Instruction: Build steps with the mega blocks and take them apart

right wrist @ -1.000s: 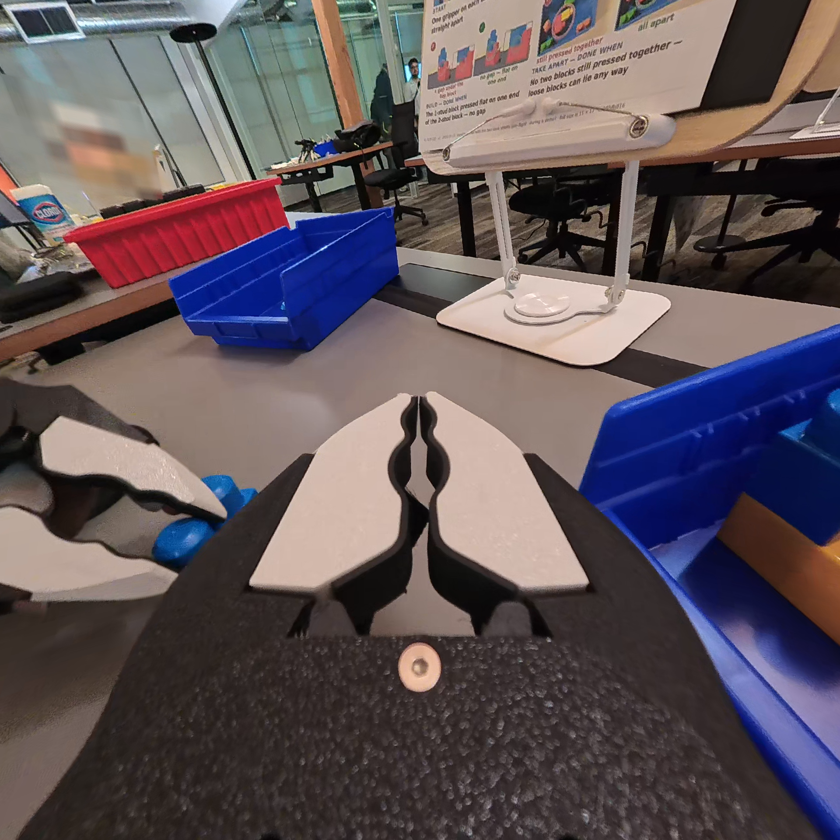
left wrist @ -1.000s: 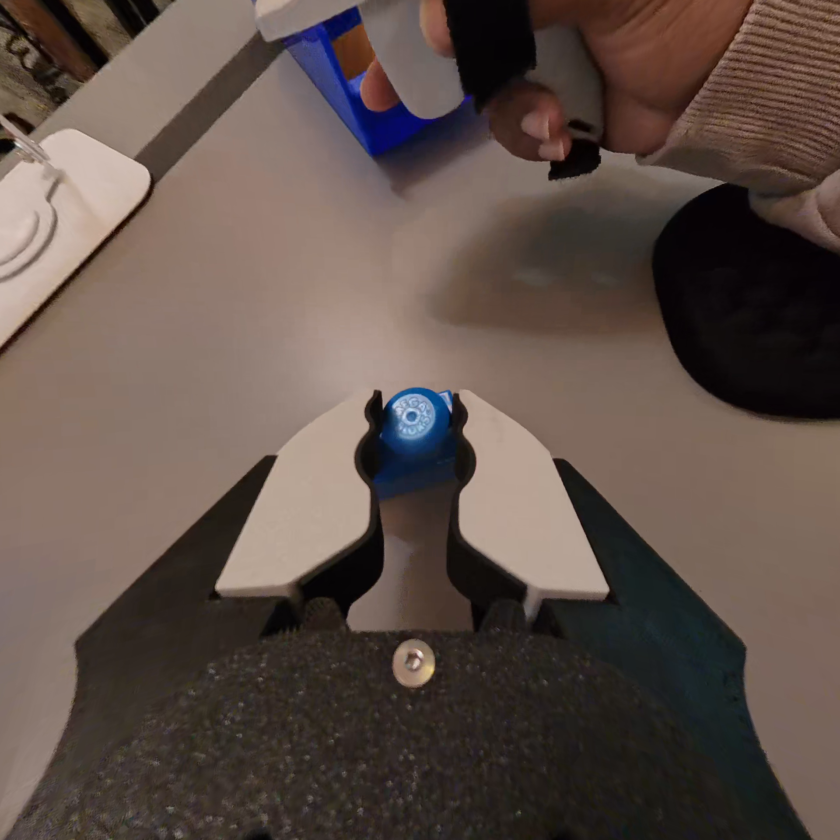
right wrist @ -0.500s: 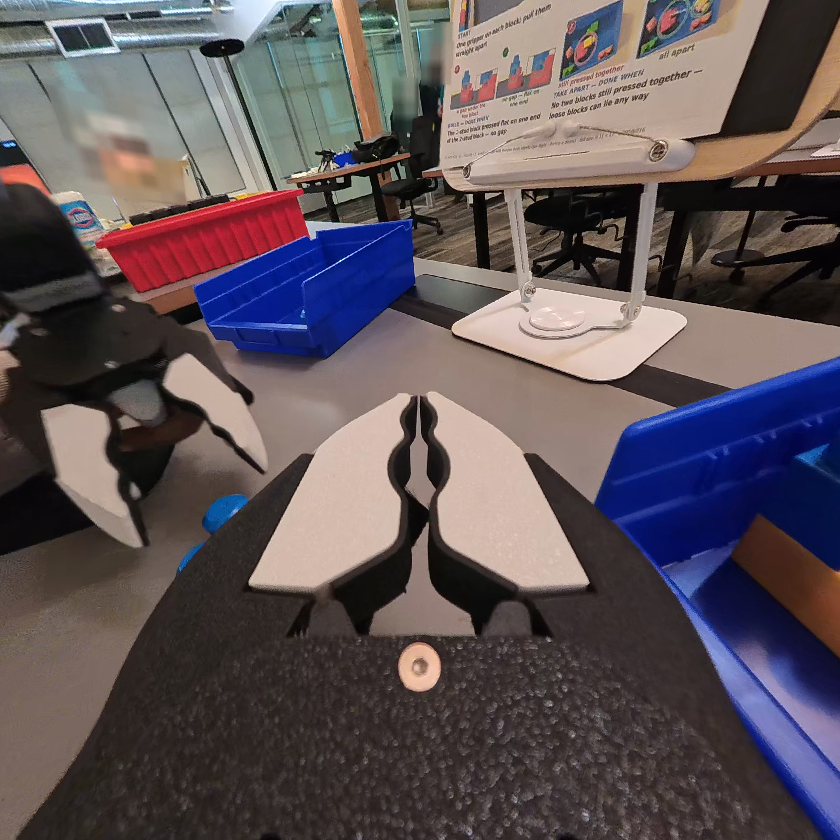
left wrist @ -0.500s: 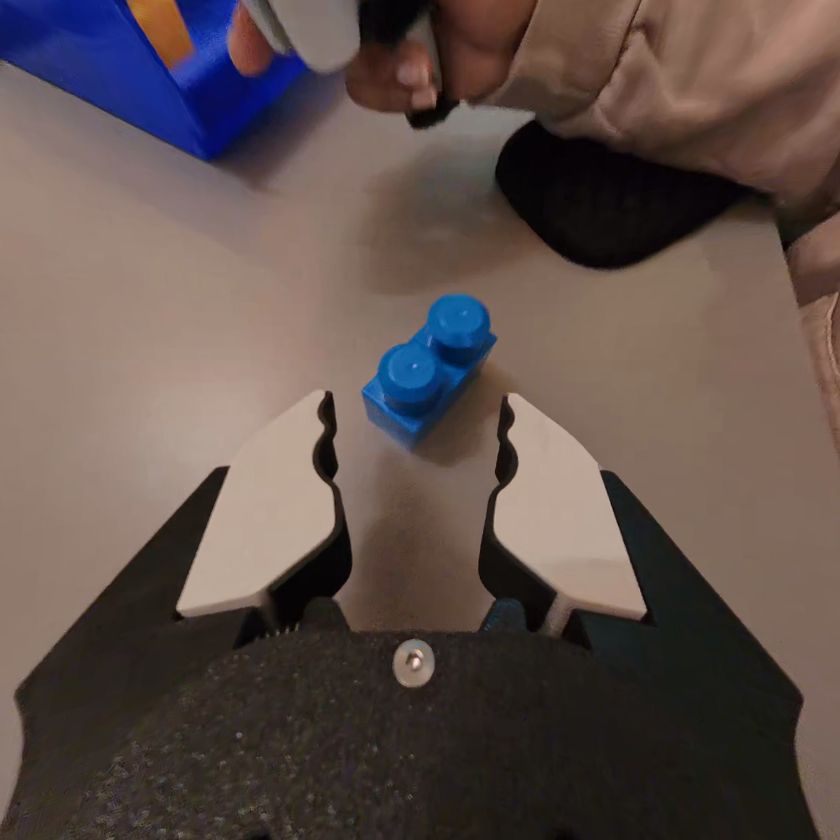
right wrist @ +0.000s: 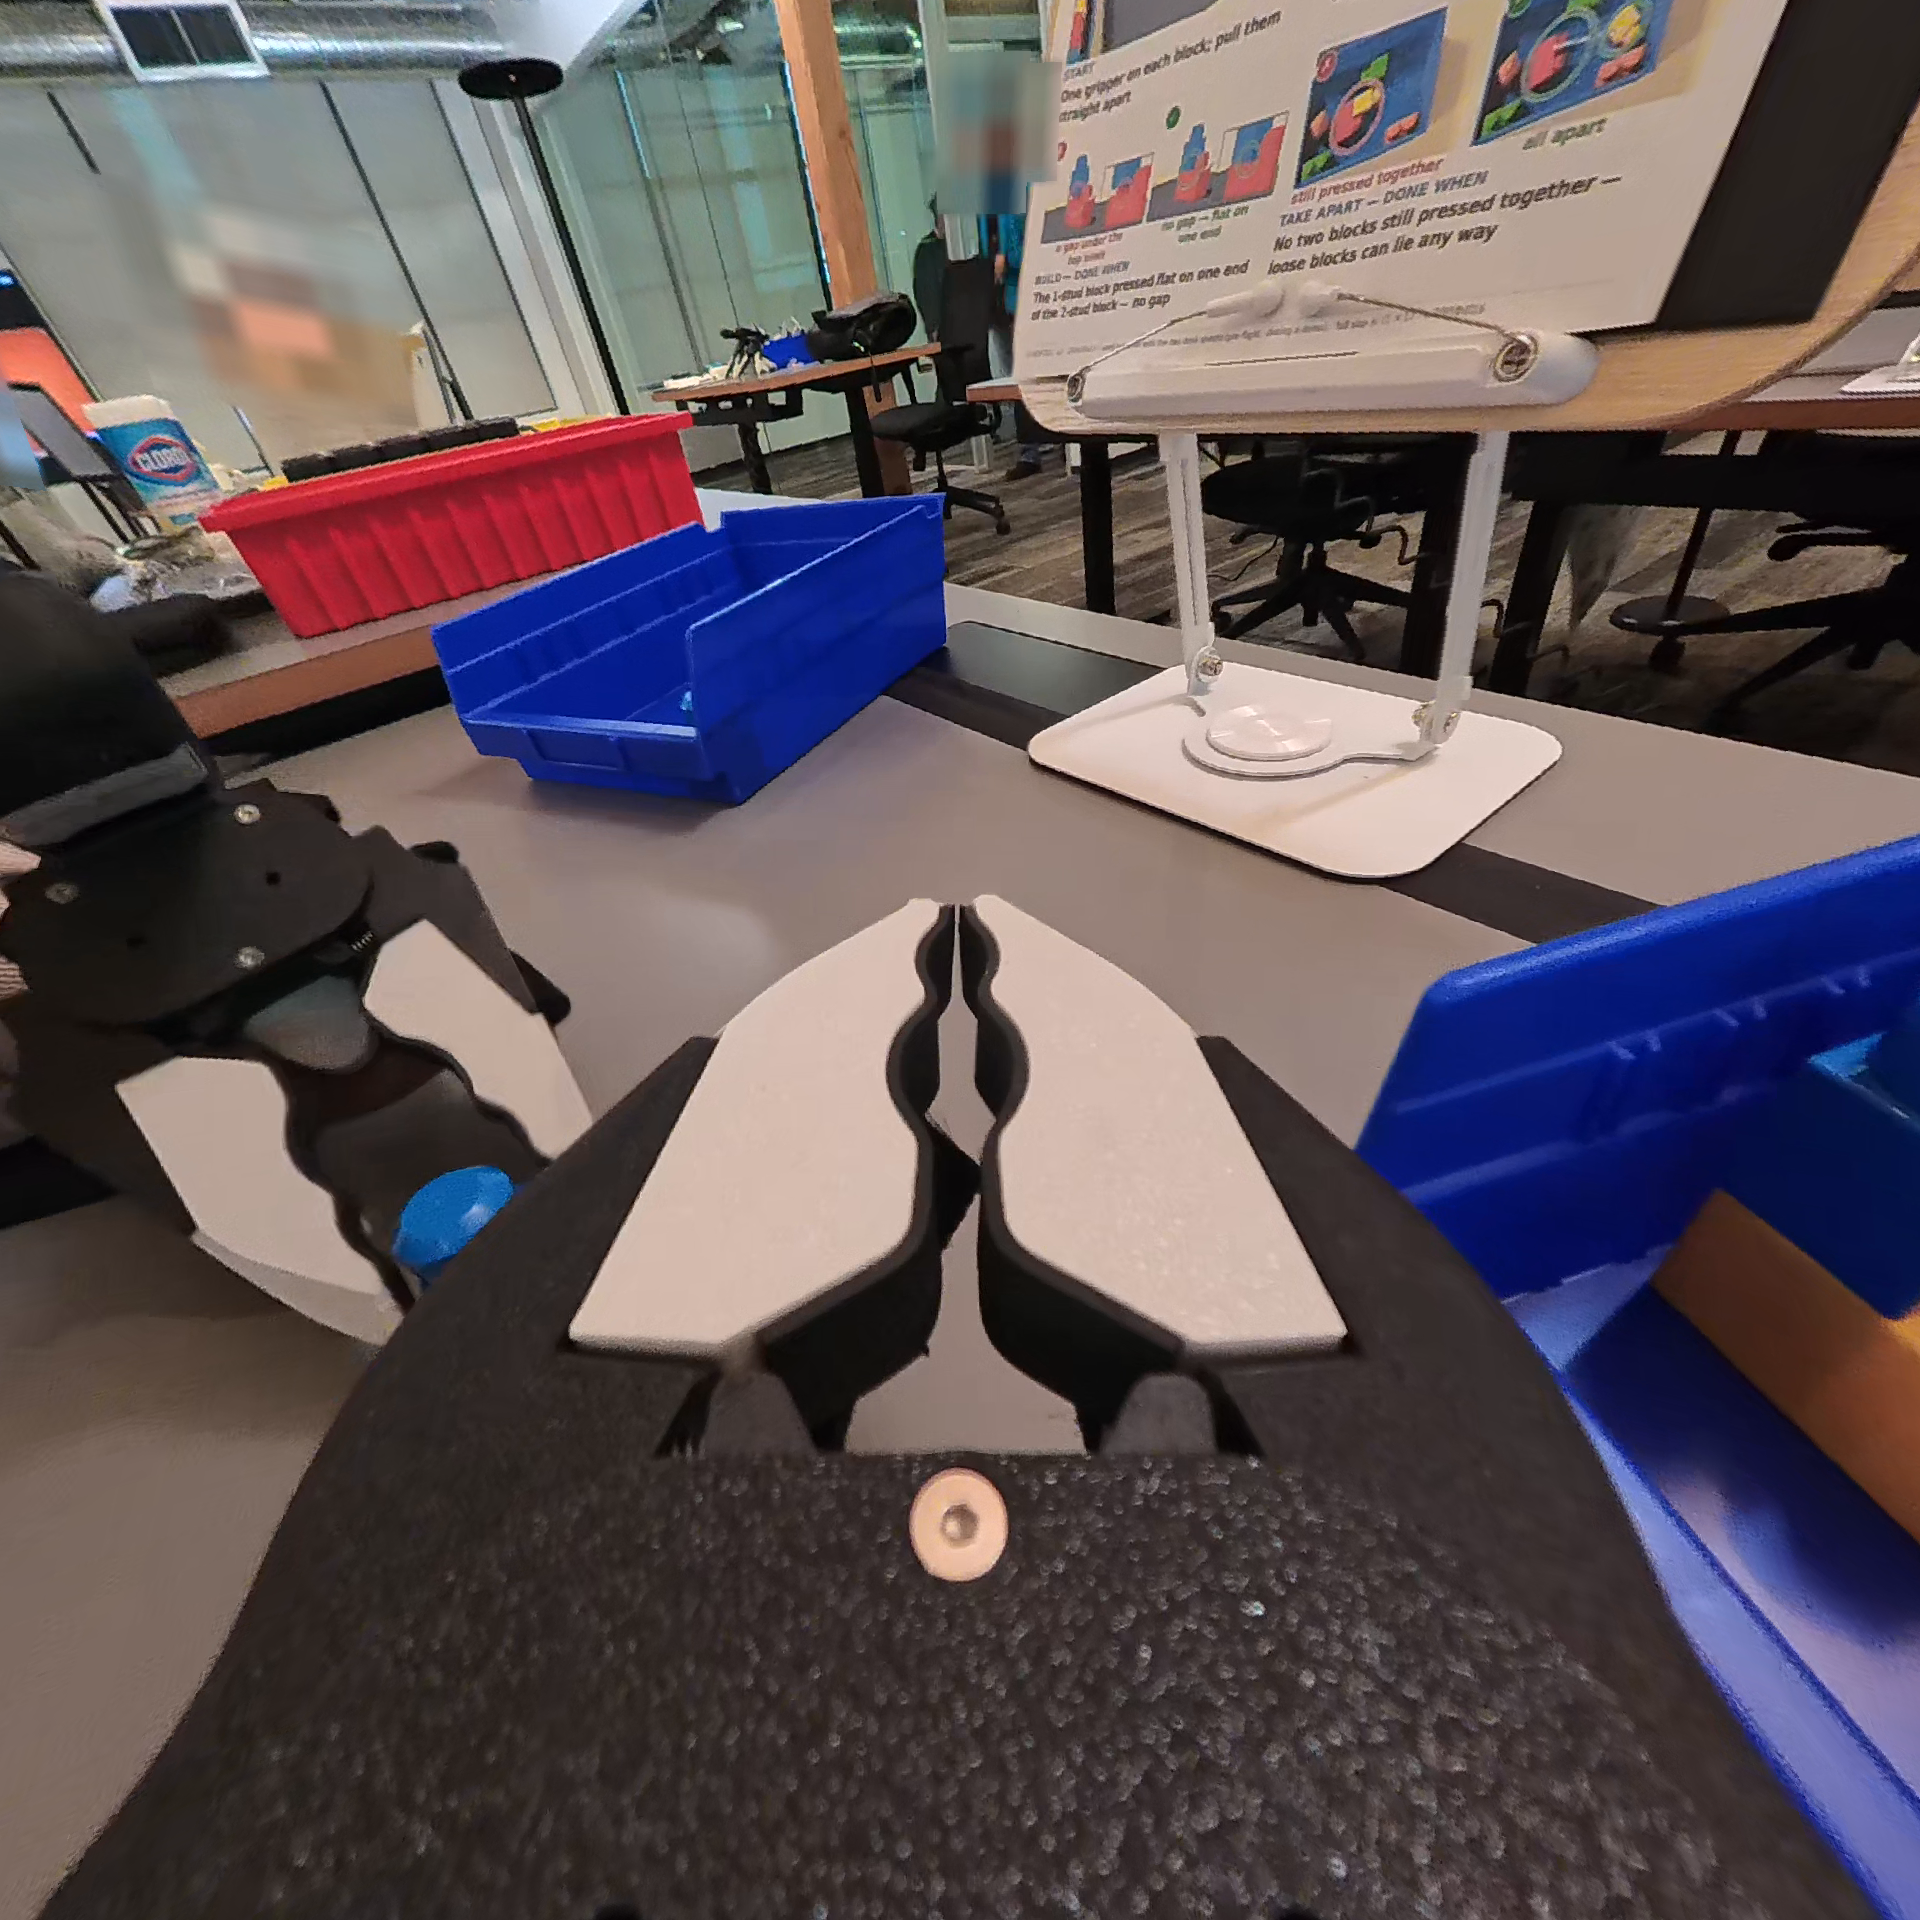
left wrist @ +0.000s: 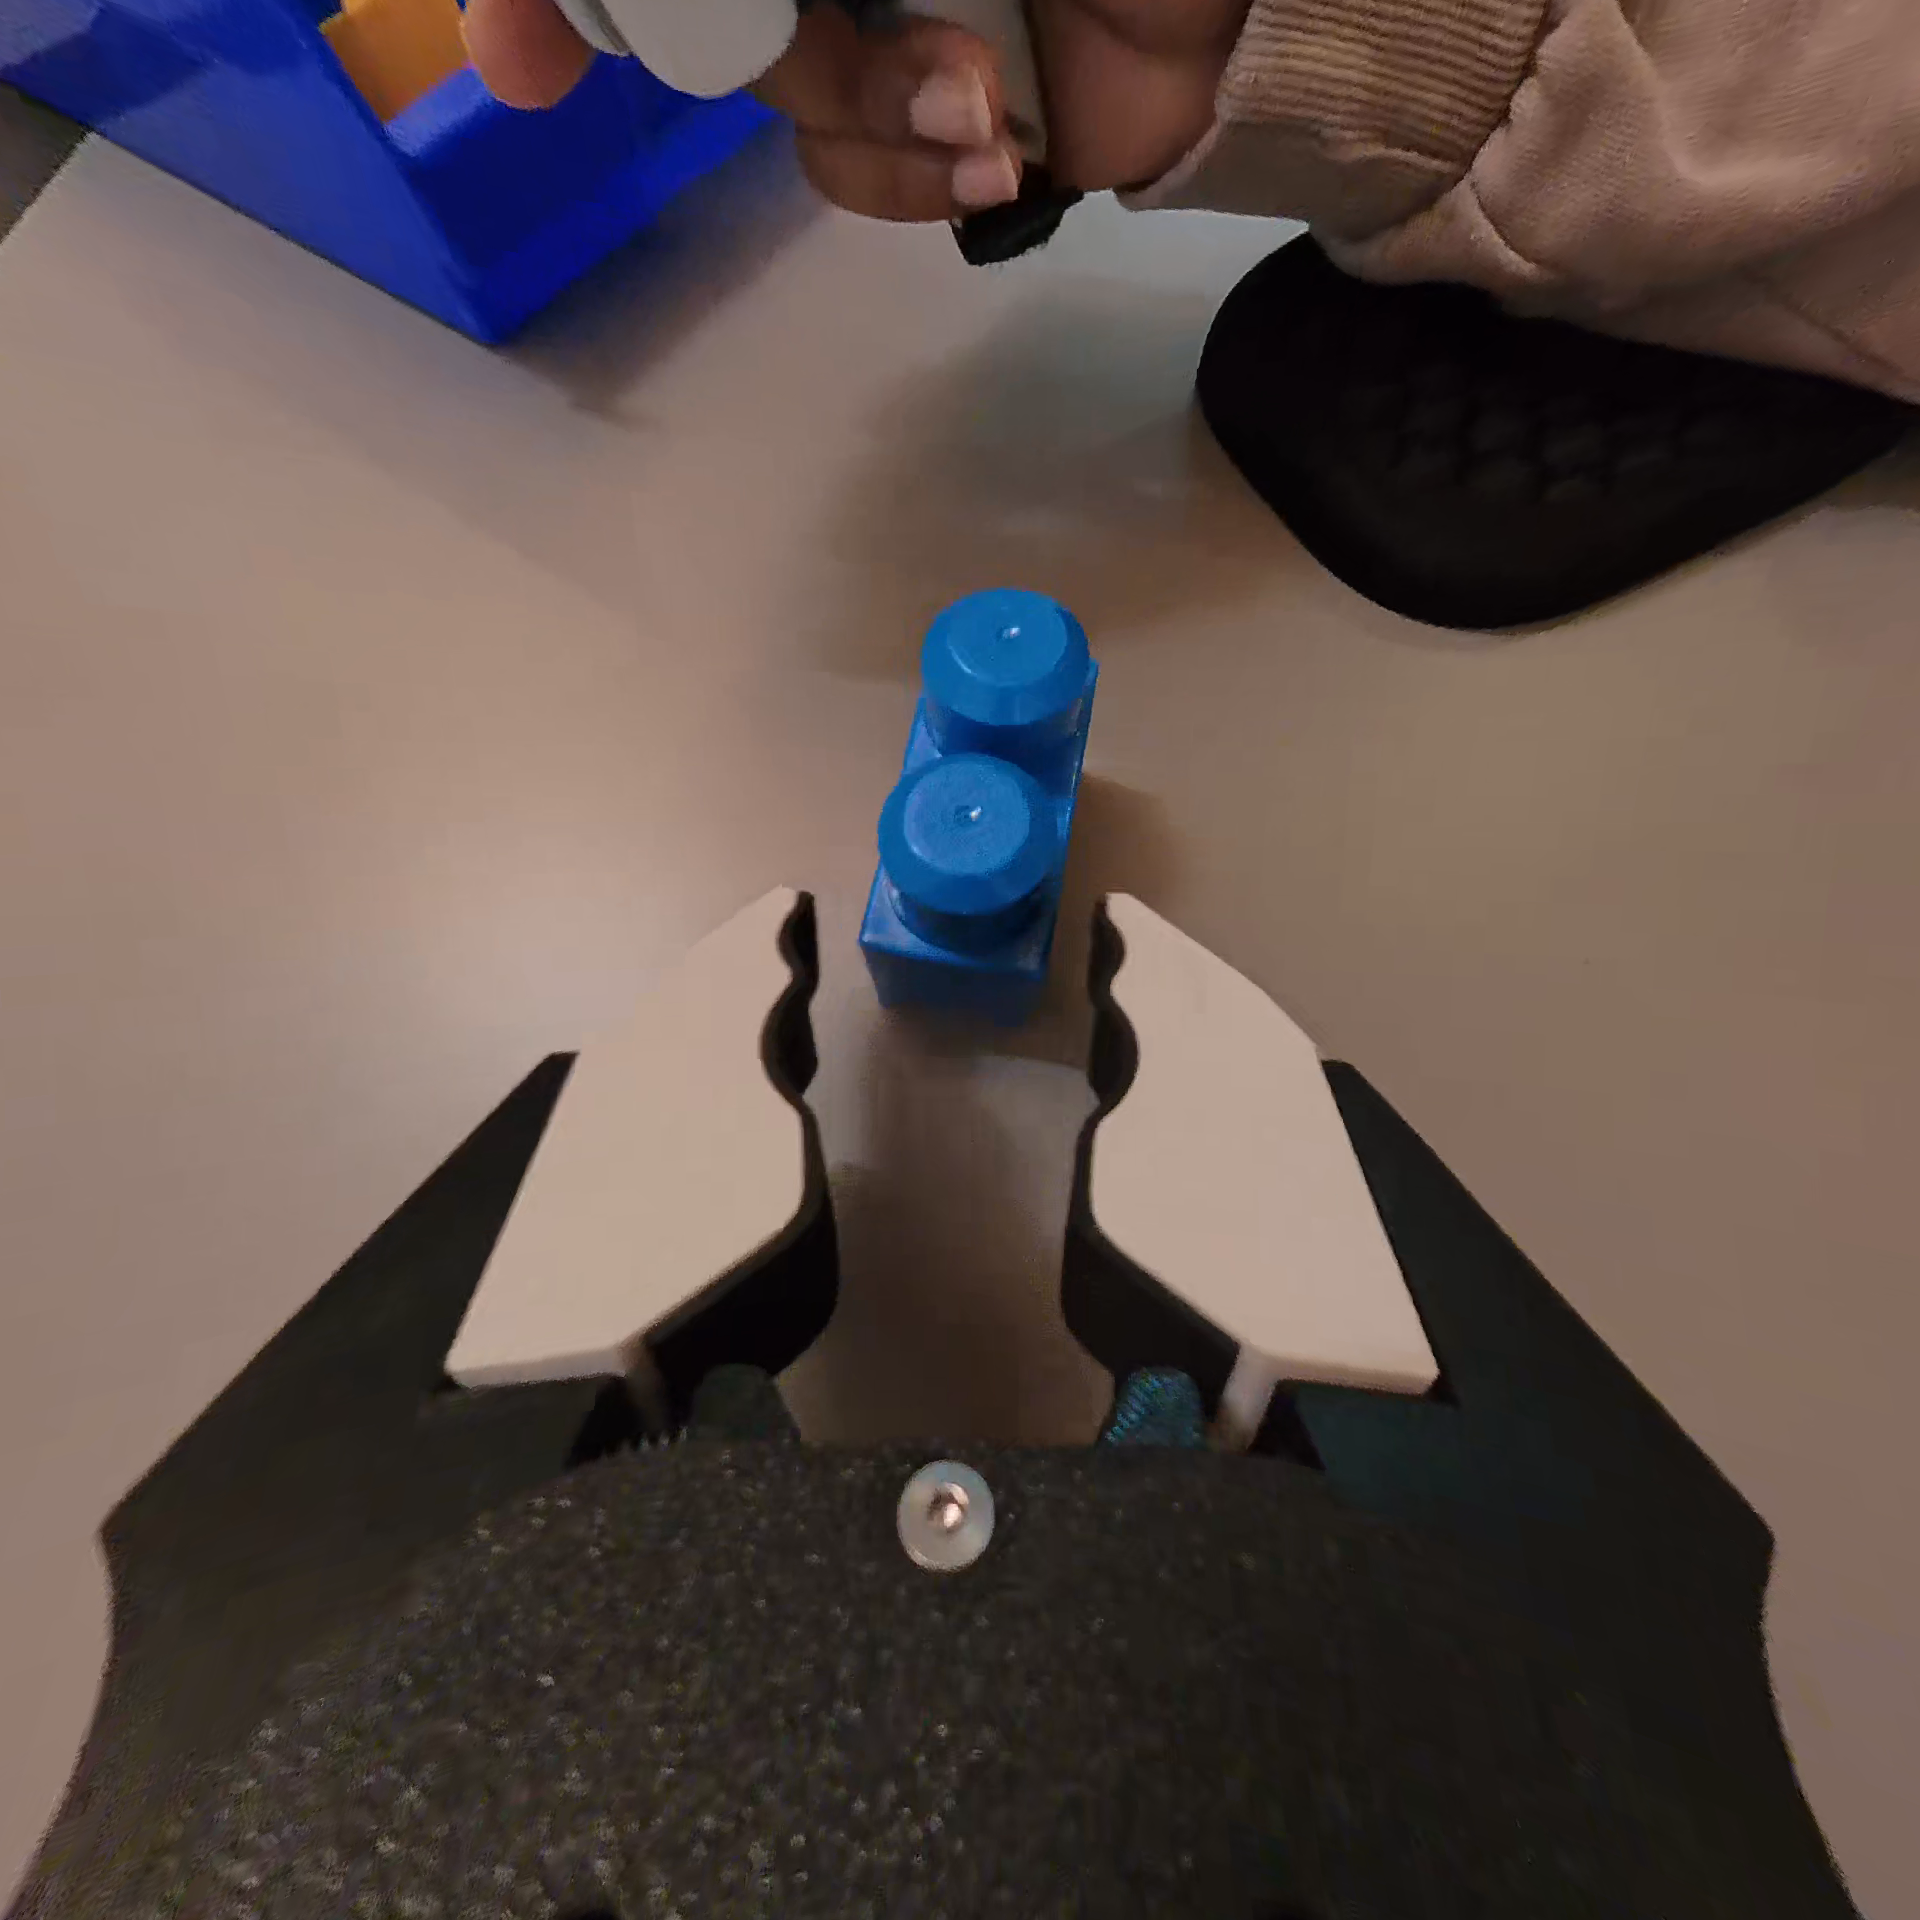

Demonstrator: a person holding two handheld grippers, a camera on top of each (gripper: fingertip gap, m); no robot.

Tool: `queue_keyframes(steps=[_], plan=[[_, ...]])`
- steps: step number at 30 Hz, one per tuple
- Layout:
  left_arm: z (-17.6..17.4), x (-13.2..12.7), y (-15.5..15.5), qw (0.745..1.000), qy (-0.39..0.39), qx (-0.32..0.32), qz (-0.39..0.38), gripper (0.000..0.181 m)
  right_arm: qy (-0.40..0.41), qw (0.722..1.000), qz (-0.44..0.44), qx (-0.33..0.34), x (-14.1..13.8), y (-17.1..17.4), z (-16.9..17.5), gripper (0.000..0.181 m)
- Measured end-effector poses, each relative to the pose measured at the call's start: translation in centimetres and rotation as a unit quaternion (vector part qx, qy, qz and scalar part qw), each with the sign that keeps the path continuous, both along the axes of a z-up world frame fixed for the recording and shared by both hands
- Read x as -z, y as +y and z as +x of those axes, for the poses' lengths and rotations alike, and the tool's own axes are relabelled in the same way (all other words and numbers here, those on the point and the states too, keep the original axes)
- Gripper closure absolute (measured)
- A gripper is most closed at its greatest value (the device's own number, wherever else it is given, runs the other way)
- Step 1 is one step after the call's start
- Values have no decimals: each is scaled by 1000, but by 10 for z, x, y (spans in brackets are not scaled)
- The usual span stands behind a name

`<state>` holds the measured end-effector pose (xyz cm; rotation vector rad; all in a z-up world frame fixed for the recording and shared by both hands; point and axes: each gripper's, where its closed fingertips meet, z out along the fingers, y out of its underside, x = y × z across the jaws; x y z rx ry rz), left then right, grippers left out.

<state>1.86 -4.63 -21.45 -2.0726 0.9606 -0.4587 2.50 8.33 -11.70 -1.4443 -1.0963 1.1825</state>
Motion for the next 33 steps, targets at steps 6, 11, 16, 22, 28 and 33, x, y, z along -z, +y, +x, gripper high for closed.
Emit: queue_keyframes(steps=[6,11,16,22,28,33], plan=[[-73,-54,1,992,-64,-91,59,132,-2,1000,9,3,0,0,1,181],[-246,-91,11,929,20,-344,137,148,-4,1000,7,-1,2,-1,-1,181],[-338,-69,10,872,22,-483,72,143,-12,1000,14,-7,4,-4,-3,181],[-340,-38,29,875,8,-484,14,135,-15,1000,20,-3,6,-3,-3,181],[-340,-23,39,881,14,-472,-16,144,-21,1000,16,0,10,0,-3,181],[-338,-25,41,883,23,-469,-15,151,-26,999,18,-2,12,-1,-5,181]])
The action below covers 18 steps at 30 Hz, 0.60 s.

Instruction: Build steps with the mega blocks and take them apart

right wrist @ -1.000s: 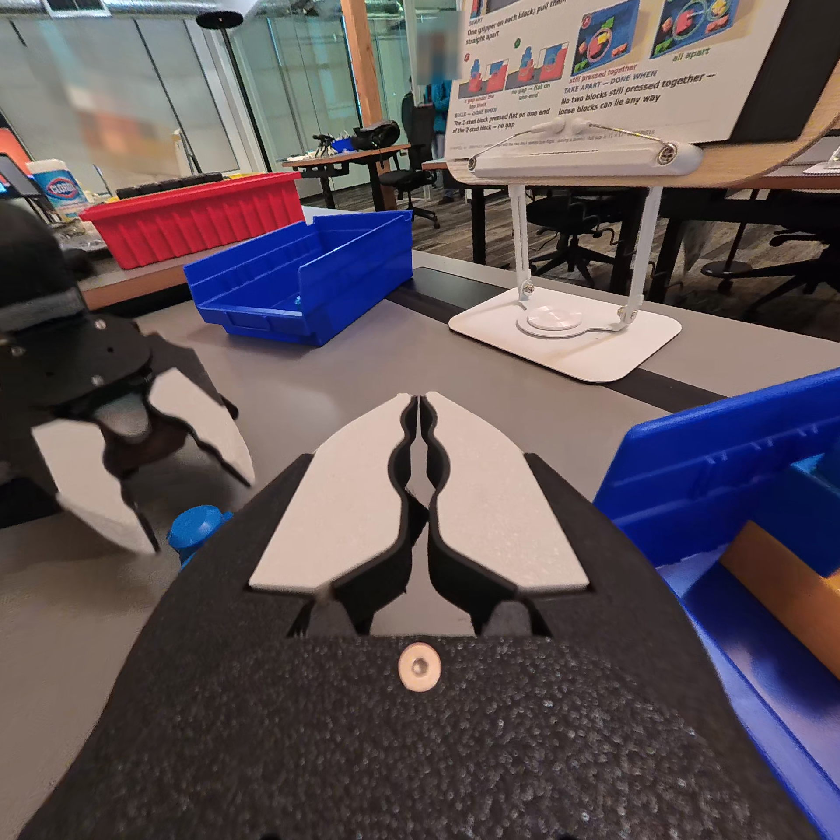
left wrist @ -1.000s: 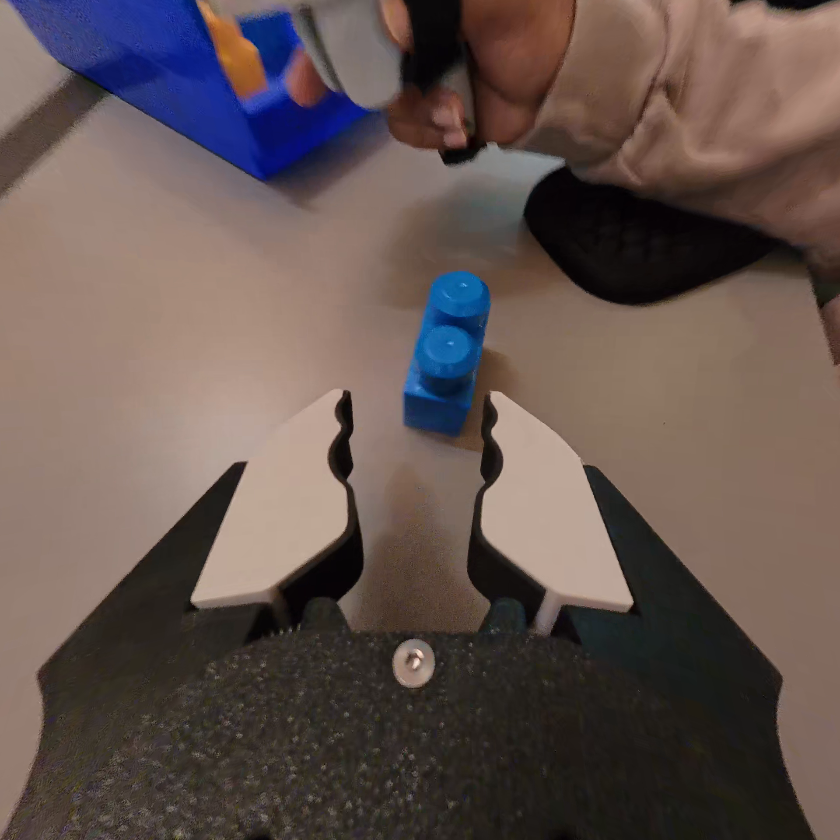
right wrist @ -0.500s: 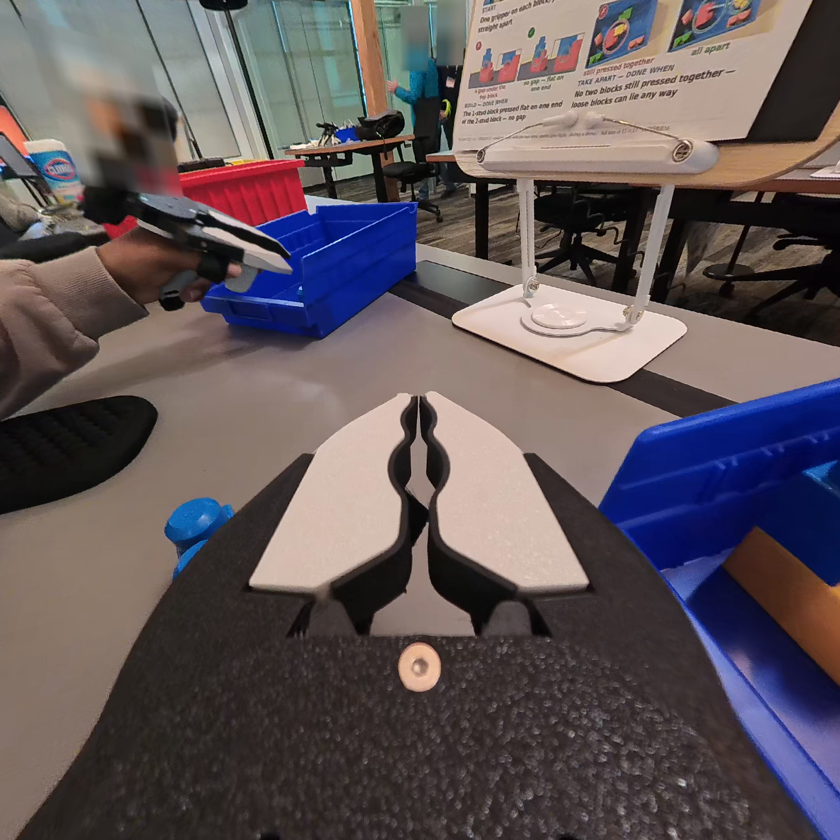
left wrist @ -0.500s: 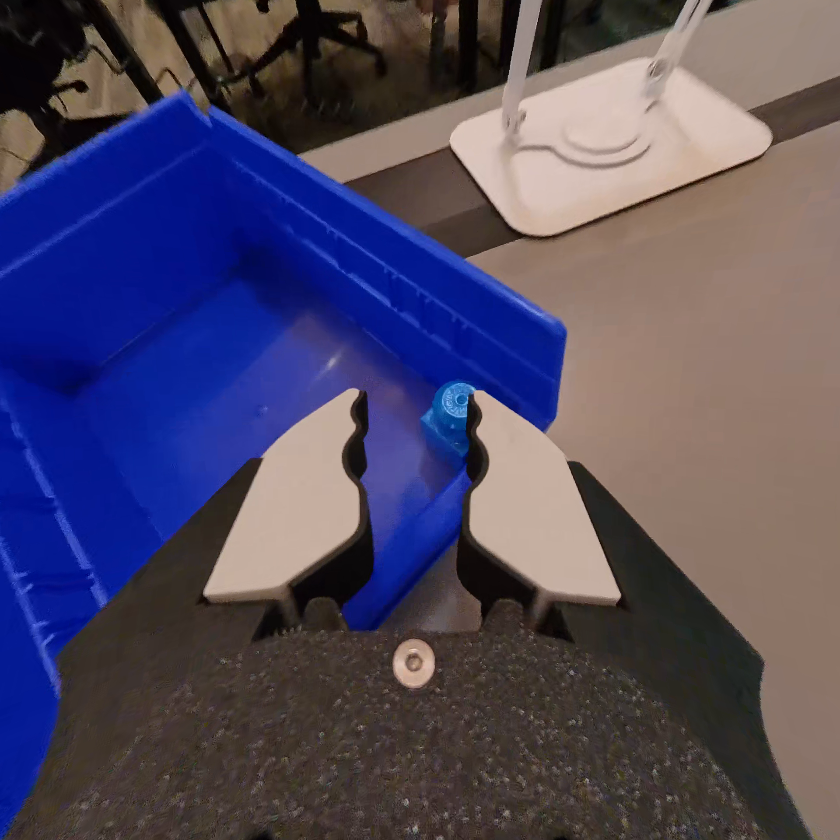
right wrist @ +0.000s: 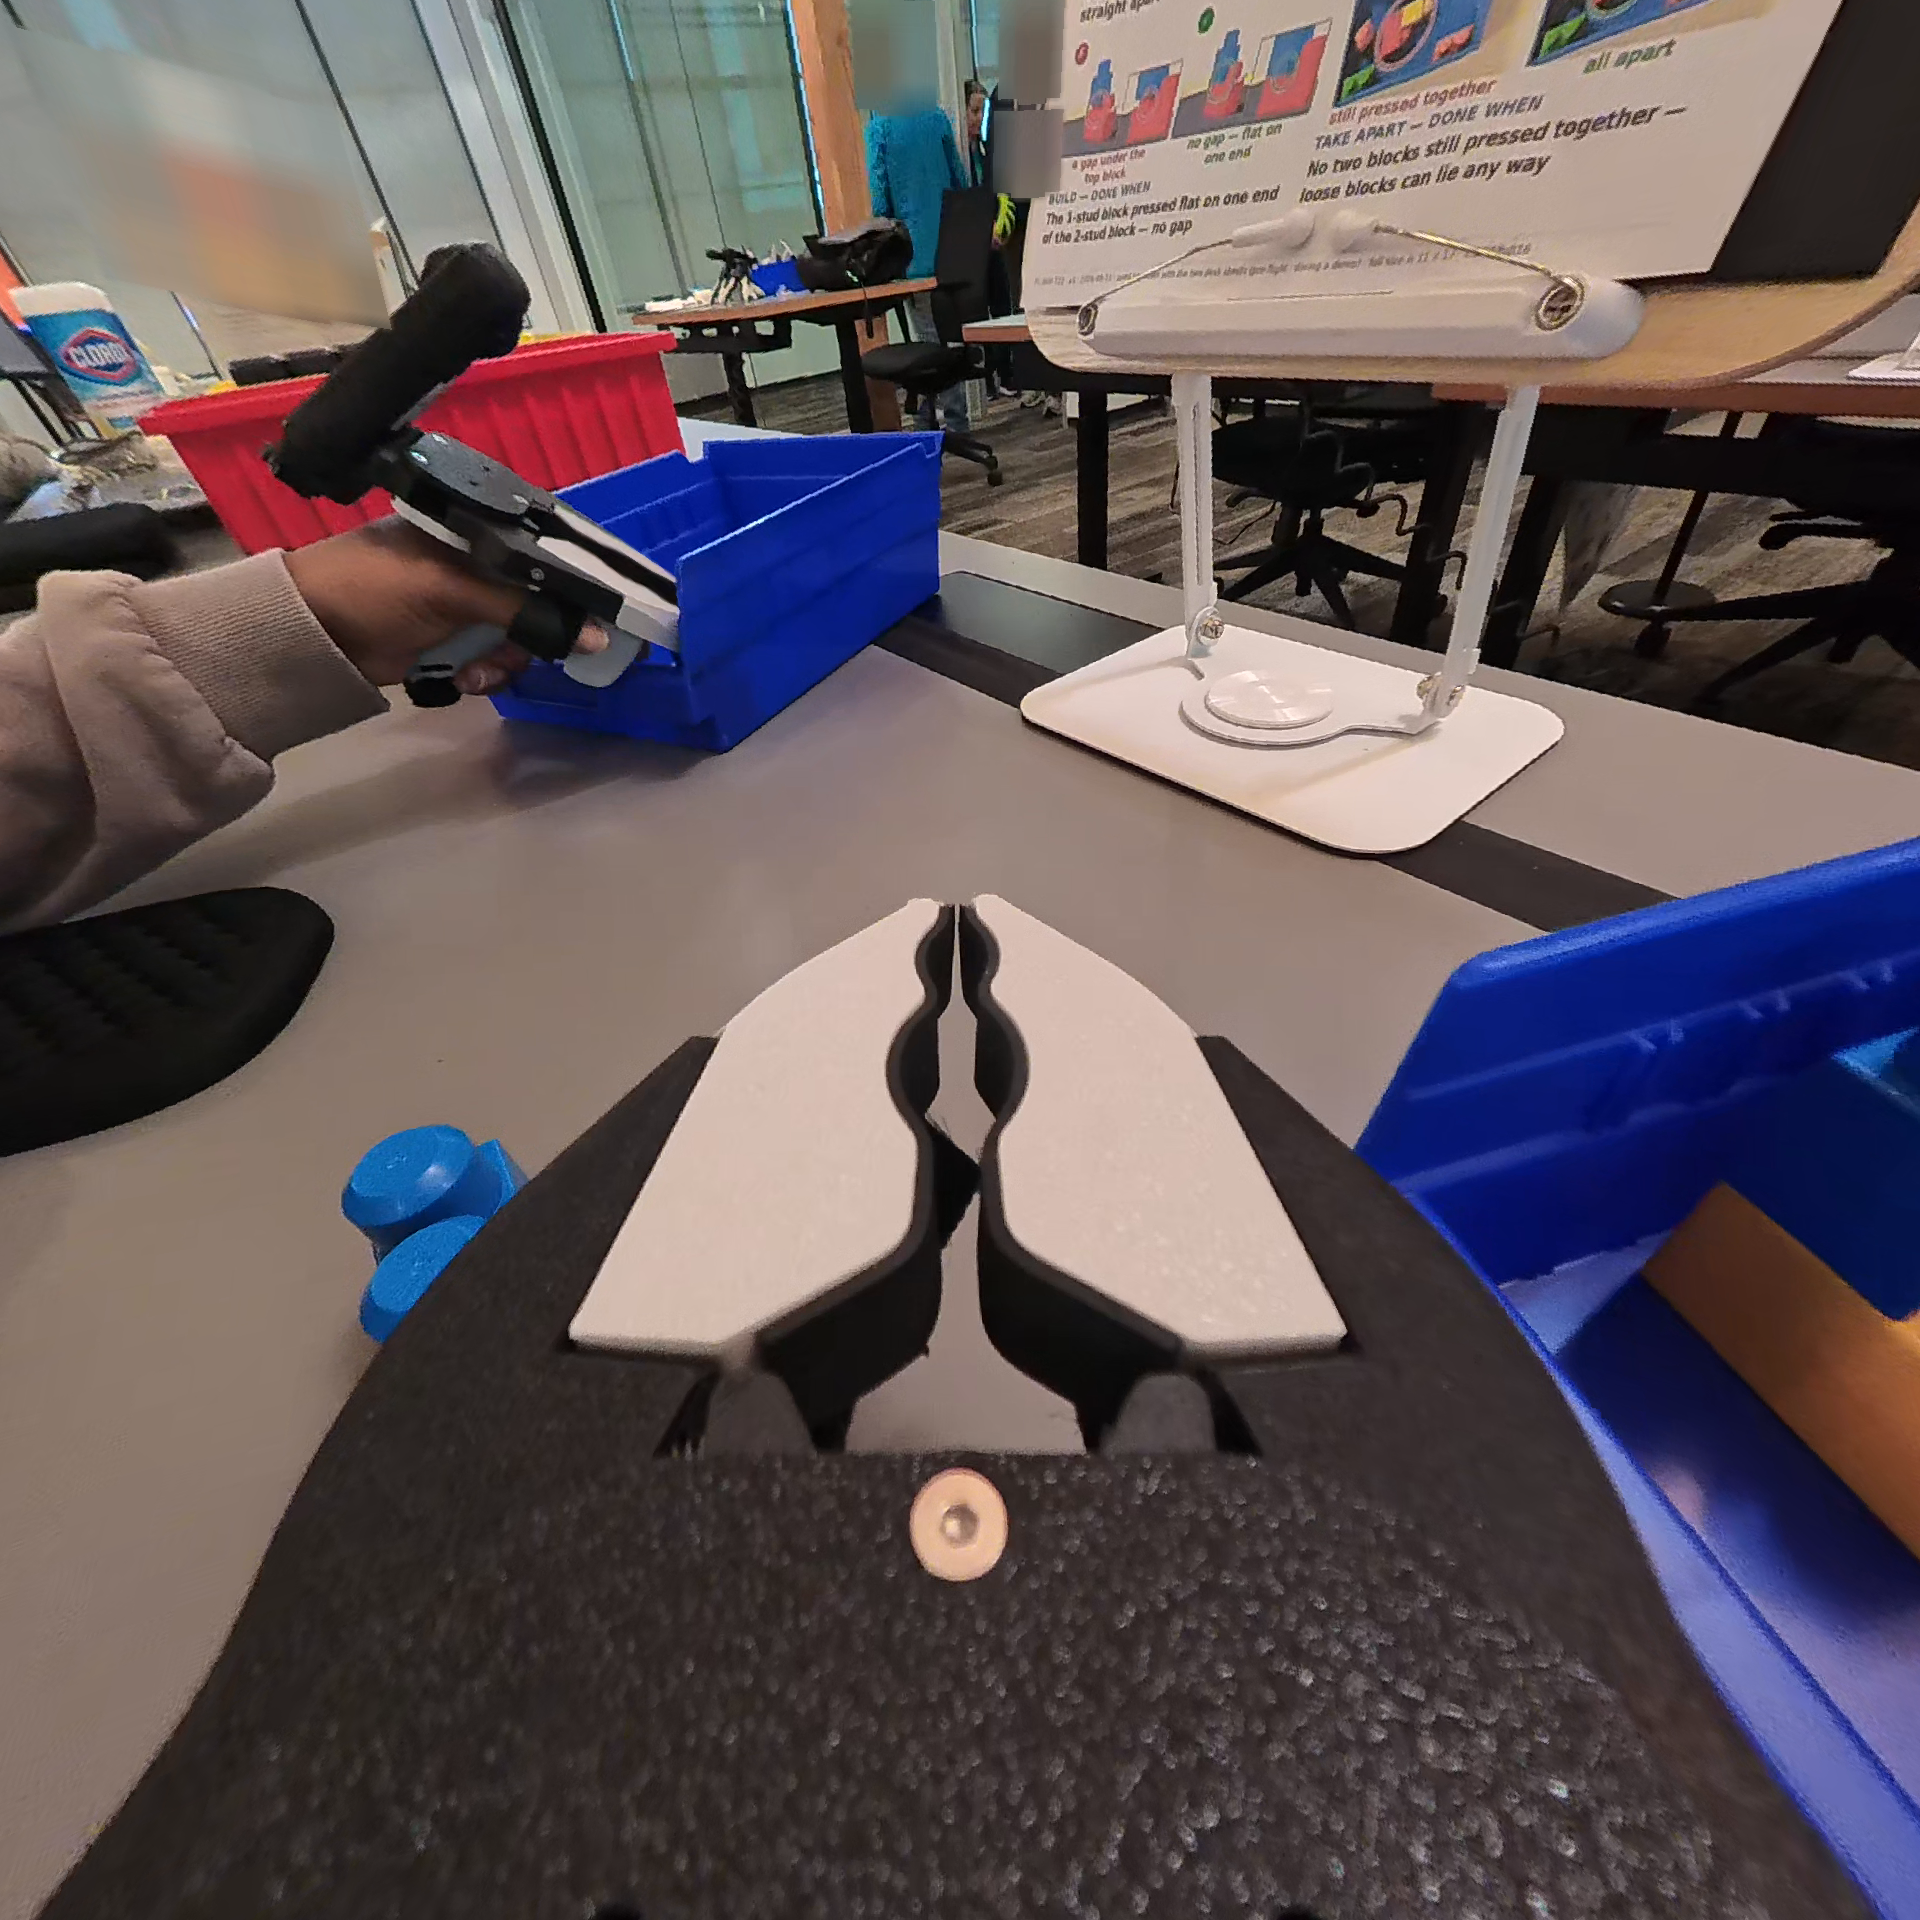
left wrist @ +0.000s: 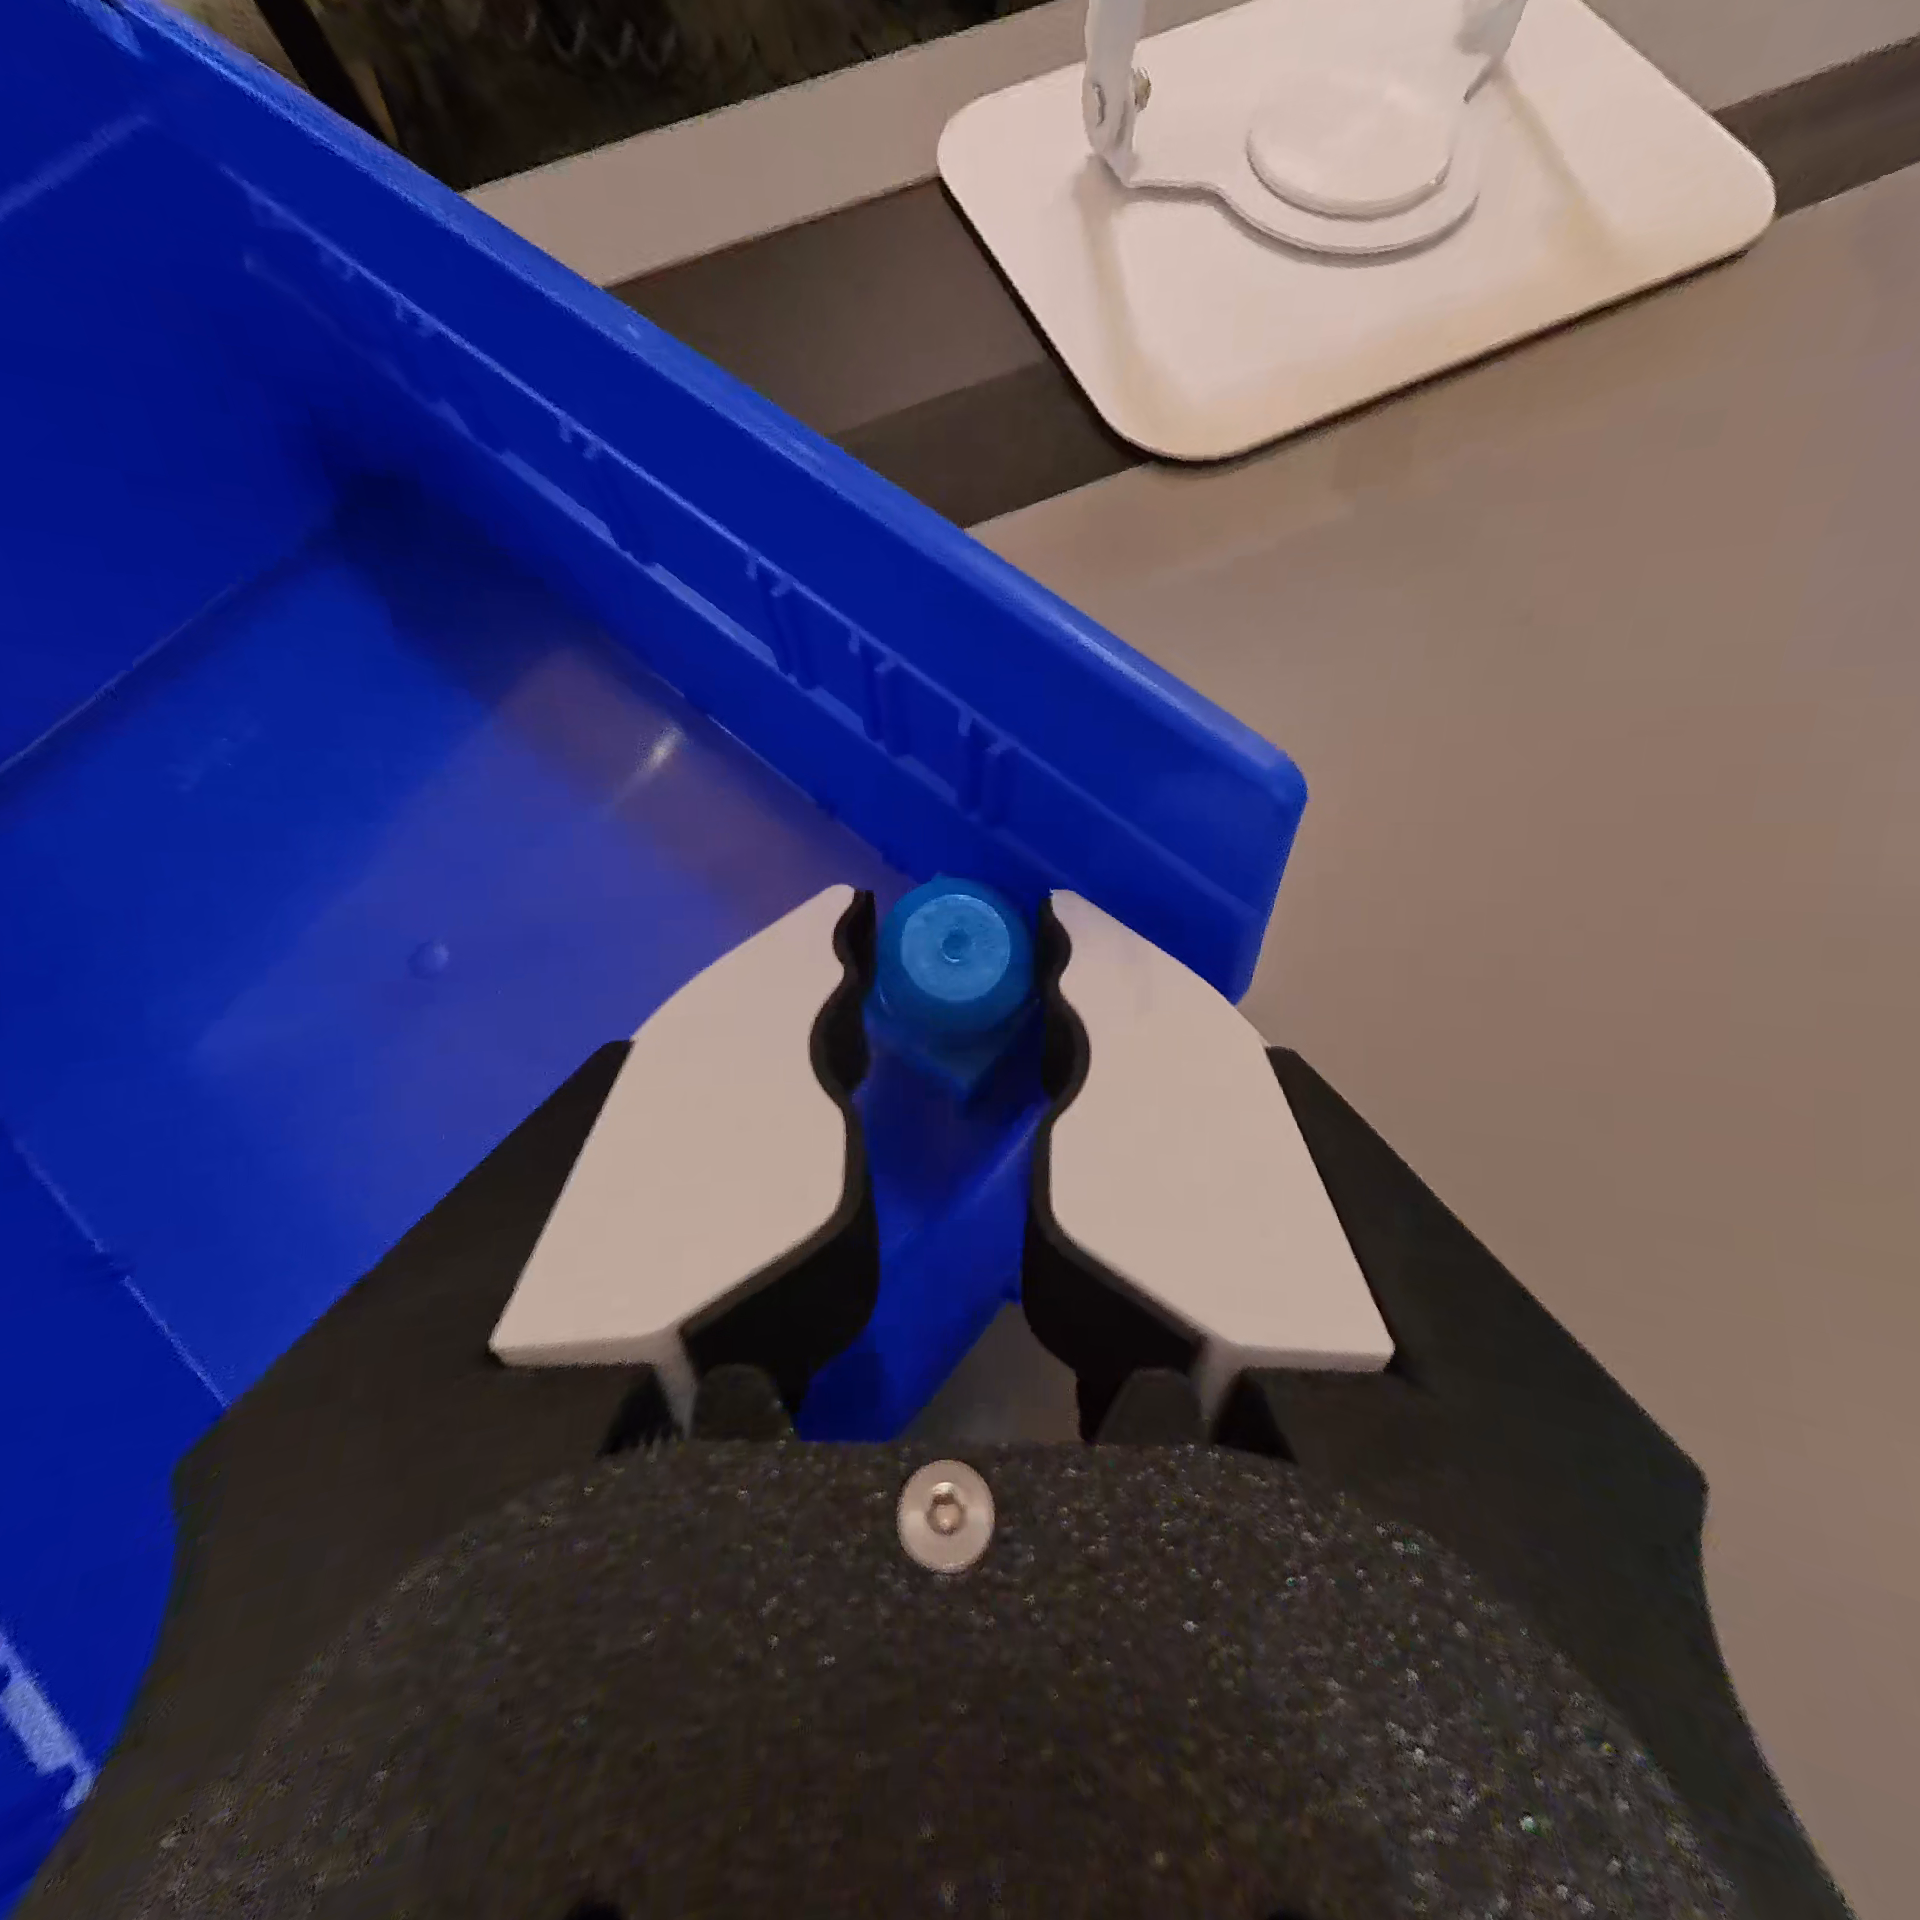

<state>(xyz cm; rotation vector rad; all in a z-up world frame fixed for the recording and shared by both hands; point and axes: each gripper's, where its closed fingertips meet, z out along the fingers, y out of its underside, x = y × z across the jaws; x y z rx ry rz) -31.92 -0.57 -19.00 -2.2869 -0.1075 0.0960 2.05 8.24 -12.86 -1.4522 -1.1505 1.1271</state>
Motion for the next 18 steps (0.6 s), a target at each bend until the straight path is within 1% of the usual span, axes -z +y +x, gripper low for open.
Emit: queue_keyframes(steps=[3,5,7,8,10,12,13,15,18], plan=[[-5,-15,-2,999,12,-16,29,151,1,1000,1,0,0,0,0,181],[-5,-36,-6,997,30,-26,61,152,2,1000,0,1,-1,0,1,181],[4,-65,-12,994,50,-21,98,152,3,1000,0,1,-1,0,1,181],[15,-79,-15,992,50,-10,116,152,2,1000,0,0,-1,0,0,181],[52,-101,-20,989,28,36,142,152,0,1000,1,-2,0,-1,0,181],[98,-111,-26,984,-5,97,149,152,-1,1000,1,-5,0,-2,-1,181],[120,-111,-29,981,-18,124,145,152,-2,1000,2,-7,0,-3,-2,181],[157,-101,-35,978,-32,163,123,152,-5,1000,5,-9,1,-4,-3,181],[198,-67,-43,976,-54,201,71,152,-10,1000,9,-10,3,-6,-3,181]])
